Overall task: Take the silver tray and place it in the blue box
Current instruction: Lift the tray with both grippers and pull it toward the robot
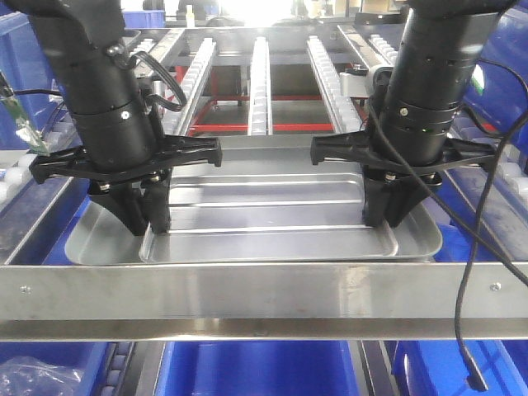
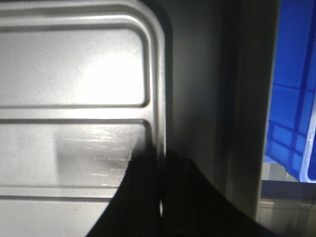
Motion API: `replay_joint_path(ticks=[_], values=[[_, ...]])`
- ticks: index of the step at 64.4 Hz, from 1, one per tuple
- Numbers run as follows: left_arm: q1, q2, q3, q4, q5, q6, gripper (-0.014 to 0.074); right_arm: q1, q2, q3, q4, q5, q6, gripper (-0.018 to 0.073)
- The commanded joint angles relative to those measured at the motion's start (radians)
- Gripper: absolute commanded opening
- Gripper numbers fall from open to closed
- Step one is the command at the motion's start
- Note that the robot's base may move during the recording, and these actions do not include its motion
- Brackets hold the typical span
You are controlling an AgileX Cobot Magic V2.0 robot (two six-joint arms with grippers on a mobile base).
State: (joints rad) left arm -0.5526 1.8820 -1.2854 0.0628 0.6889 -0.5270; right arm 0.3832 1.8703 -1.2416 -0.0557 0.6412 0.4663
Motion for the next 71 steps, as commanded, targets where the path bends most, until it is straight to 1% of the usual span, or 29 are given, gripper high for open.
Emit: replay_joint_path(ticks=[1, 12, 25, 30, 40, 48, 52, 56, 58, 60, 61, 64, 68, 71], values=[[-0.004, -0.045, -0.026, 0.005, -0.022, -0.002, -0.0009, -0.005, -0.044, -0.026, -0.011, -0.032, -0.008, 0.0056], [-0.004, -0.045, -0.028, -0.002, -0.024, -0.002, -0.0009, -0.005, -0.044, -0.026, -0.011, -0.022, -0.008, 0.0056], [-0.004, -0.062, -0.105, 0.000, 0.033, -0.002, -0.0009, -0.003, -0.086, -0.026, -0.011, 0.011, -0.005, 0.0057], [-0.004, -0.082, -0.134, 0.011, 0.072, -0.002, -0.0009, 0.000, -0.116, -0.026, -0.011, 0.024, 0.019, 0.0057], [-0.004, -0.139, -0.139, 0.014, 0.105, -0.002, -0.0009, 0.000, -0.194, -0.026, -0.018, 0.035, 0.085, 0.0057], [-0.004, -0.195, -0.124, 0.006, 0.124, -0.002, -0.0009, 0.026, -0.257, -0.021, -0.029, 0.061, 0.092, 0.0057], [-0.015, -0.225, -0.100, 0.006, 0.122, -0.006, -0.0009, 0.047, -0.284, -0.009, -0.042, 0.071, 0.122, 0.0057], [-0.035, -0.259, -0.069, 0.028, 0.122, -0.021, -0.0009, 0.077, -0.316, 0.018, -0.078, 0.066, 0.184, 0.0057], [-0.048, -0.281, -0.055, 0.051, 0.120, -0.040, -0.0009, 0.089, -0.327, 0.032, -0.097, 0.064, 0.220, 0.0057], [-0.062, -0.298, -0.027, 0.093, 0.117, -0.074, -0.0009, 0.111, -0.345, 0.048, -0.126, 0.064, 0.257, 0.0057], [-0.069, -0.307, -0.015, 0.113, 0.115, -0.107, -0.0009, 0.121, -0.352, 0.056, -0.150, 0.064, 0.274, 0.0057], [-0.091, -0.335, 0.021, 0.157, 0.113, -0.158, -0.0009, 0.148, -0.376, 0.081, -0.196, 0.066, 0.330, 0.0057], [-0.124, -0.374, 0.074, 0.185, 0.102, -0.214, -0.0009, 0.183, -0.412, 0.111, -0.232, 0.071, 0.370, 0.0057], [-0.145, -0.407, 0.107, 0.192, 0.095, -0.237, -0.0008, 0.208, -0.443, 0.135, -0.244, 0.077, 0.388, 0.0057]])
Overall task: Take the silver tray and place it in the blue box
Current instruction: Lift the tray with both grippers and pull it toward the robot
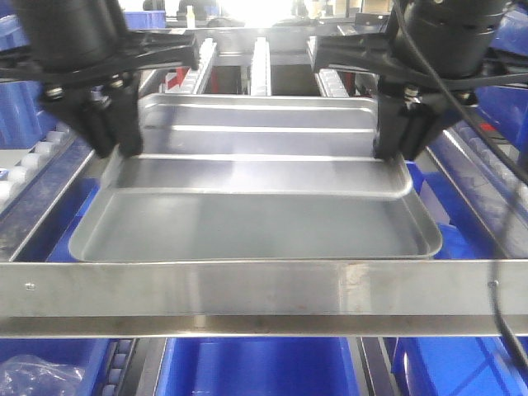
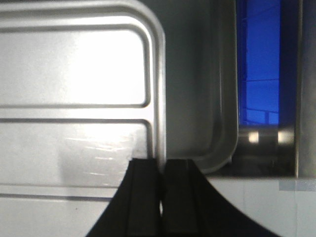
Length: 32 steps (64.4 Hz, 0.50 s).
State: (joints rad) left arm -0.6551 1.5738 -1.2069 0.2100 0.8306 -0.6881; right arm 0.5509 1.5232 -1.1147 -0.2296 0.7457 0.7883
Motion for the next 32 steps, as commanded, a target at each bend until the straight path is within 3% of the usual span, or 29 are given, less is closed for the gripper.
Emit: replay_joint_path(ticks=[1, 10, 24, 32], values=[[-0.049, -0.104, 0.034, 0.045, -0.047, -0.079, -0.0009, 0.044, -0.100, 0.012, -0.070, -0.026, 0.068, 0.0057], [-0.101, -0.193, 0.139, 0.053, -0.058, -0.154, -0.0009, 0.105, -0.180, 0.081, -0.070, -0.023, 0.096, 0.0057], [-0.202, -0.301, 0.277, 0.140, -0.054, -0.307, -0.0009, 0.181, -0.281, 0.208, -0.091, -0.009, 0.191, 0.0057], [-0.234, -0.308, 0.295, 0.150, -0.052, -0.324, -0.0009, 0.212, -0.302, 0.247, -0.131, -0.004, 0.245, 0.0057]])
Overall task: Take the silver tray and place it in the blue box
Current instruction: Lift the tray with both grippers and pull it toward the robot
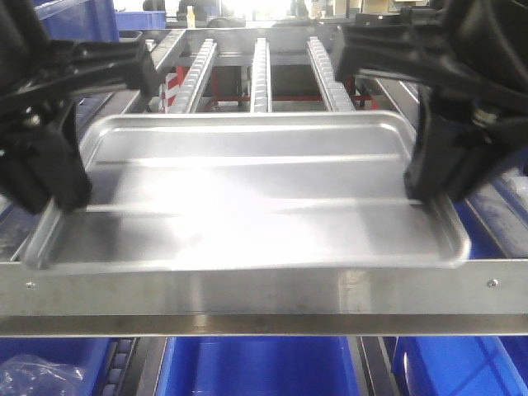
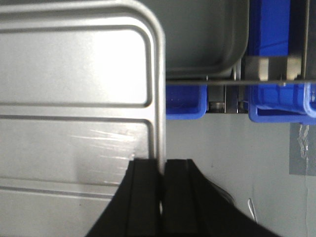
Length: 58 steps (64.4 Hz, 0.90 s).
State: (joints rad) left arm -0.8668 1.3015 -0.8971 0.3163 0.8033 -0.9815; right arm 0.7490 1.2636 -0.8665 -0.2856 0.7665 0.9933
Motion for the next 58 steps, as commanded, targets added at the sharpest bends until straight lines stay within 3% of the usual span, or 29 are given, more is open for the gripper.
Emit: replay_joint_path(ticks=[1, 58], values=[[-0.025, -0.036, -0.014, 0.042, -0.025, -0.031, -0.0009, 0.014, -0.043, -0.001, -0.075, -0.025, 0.042, 0.0057], [-0.029, -0.036, -0.014, 0.040, 0.000, -0.031, -0.0009, 0.019, -0.044, 0.003, -0.077, -0.030, 0.041, 0.0057]])
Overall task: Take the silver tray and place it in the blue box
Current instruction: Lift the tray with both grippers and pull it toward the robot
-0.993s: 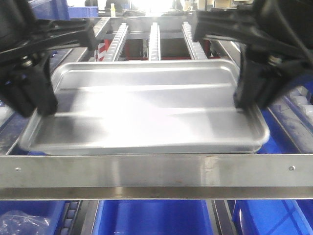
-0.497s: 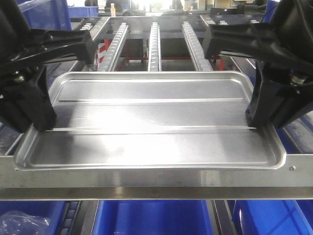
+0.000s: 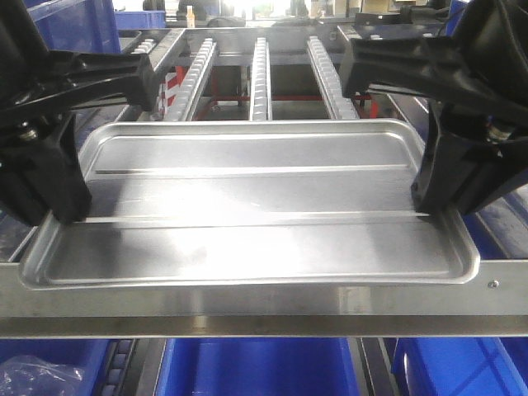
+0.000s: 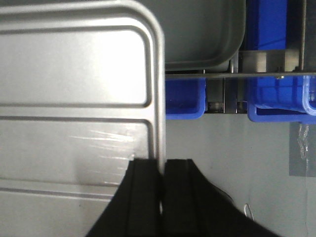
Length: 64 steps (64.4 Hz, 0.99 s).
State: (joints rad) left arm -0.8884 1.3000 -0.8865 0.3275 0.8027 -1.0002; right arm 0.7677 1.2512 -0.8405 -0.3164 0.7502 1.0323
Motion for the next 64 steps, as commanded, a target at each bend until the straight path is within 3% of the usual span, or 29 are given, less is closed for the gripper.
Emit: replay_joint_path(ticks=[1, 64], values=[[-0.008, -0.035, -0.025, 0.029, 0.000, -0.012, -0.0009, 0.000, -0.031, -0.023, -0.047, -0.014, 0.002, 0.0057], [-0.008, -0.035, -0.025, 0.029, 0.000, -0.012, -0.0009, 0.000, -0.031, -0.023, -0.047, -0.014, 0.002, 0.0057]])
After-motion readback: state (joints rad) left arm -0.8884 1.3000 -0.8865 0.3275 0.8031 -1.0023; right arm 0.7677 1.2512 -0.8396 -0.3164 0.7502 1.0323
